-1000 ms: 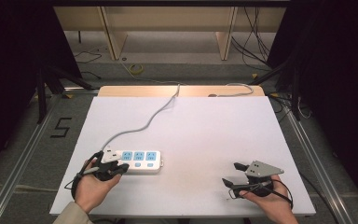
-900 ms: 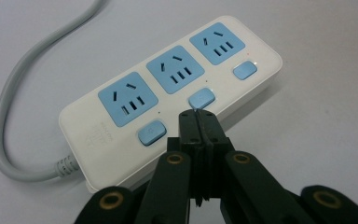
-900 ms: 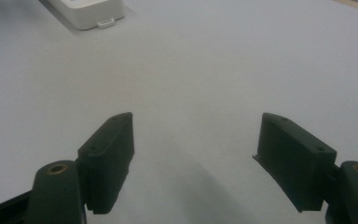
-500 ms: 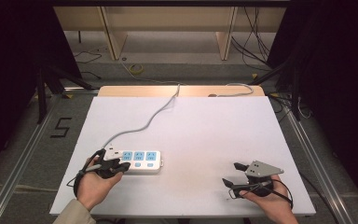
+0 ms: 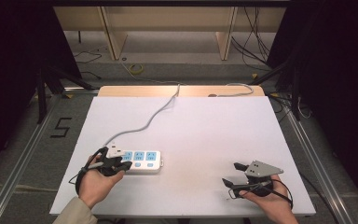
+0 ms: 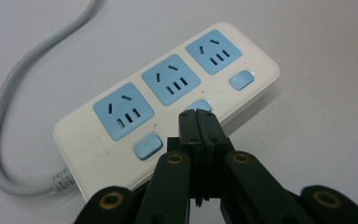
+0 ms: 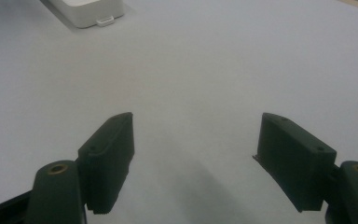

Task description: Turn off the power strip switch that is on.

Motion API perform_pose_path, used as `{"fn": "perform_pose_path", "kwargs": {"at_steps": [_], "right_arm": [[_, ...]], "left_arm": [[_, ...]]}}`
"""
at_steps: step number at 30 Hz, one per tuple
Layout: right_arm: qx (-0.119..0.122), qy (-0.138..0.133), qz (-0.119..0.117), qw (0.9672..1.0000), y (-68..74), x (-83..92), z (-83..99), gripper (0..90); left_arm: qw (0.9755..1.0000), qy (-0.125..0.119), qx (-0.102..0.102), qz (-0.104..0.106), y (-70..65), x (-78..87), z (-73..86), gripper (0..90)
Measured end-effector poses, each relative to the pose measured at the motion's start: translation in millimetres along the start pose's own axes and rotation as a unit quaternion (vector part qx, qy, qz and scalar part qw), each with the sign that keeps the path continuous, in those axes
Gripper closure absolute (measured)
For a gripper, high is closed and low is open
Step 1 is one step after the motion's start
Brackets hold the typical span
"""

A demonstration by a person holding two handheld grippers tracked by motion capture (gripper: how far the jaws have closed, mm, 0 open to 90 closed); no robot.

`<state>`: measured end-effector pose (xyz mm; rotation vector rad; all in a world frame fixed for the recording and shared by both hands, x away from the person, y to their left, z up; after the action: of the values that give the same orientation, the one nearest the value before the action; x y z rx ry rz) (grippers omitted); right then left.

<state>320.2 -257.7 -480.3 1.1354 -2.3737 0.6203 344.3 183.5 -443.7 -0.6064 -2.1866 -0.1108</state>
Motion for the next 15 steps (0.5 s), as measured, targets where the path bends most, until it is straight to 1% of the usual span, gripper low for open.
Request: {"fn": "perform_pose_path", "kwargs": {"at_steps": [11, 13, 15], "right_arm": [[0.001, 0.001, 0.0, 1.0, 0.1, 0.4, -0.2, 28.2], [0.001, 0.001, 0.0, 1.0, 0.2, 0.4, -0.4, 28.2], [0.002, 0.0, 0.0, 1.0, 0.1, 0.3, -0.5, 28.3]], "left_arm": [[1.0, 0.004, -0.004, 0.004, -5.3, -3.7, -5.5, 89.7], [0.9999, 0.008, -0.01, 0.004, -6.2, -4.1, -7.3, 89.7], [0.9999, 0.007, -0.01, 0.005, -6.9, -4.5, -7.7, 89.7]]}}
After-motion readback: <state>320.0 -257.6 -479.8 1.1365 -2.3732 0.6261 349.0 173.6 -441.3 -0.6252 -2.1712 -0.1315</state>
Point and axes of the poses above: each handheld gripper's, and its own axes: x roughly backward along the jaws, z roughly out of its underside, y roughly to its left, the point moved 1 cm from there along -x, roughly forward along the jaws, and after that the axes turned 12 degrees about x, right-handed, at the moved point
